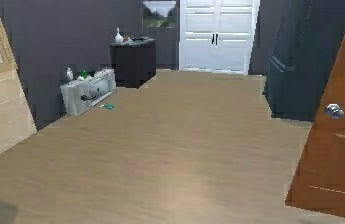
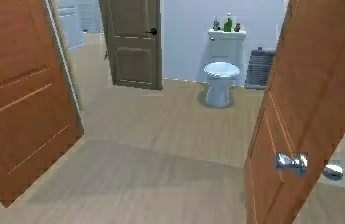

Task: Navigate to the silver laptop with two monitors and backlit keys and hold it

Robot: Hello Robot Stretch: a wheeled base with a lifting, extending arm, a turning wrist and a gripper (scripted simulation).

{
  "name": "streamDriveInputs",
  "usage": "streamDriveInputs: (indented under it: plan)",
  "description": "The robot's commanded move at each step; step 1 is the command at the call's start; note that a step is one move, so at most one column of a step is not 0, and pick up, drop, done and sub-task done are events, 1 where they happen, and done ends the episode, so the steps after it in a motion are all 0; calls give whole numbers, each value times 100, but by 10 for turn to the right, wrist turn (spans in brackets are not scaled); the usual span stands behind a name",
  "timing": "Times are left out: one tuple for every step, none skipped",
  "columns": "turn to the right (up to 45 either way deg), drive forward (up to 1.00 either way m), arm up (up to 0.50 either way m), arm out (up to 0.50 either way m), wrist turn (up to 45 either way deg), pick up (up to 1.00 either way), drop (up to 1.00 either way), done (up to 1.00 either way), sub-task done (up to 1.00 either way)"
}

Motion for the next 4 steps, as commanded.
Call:
streamDriveInputs:
  plan:
    - [450,0,0,0,0,0,0,0,0]
    - [150,0,0,0,0,0,0,0,0]
    - [0,30,0,0,0,0,0,0,0]
    - [30,0,0,0,0,0,0,0,0]
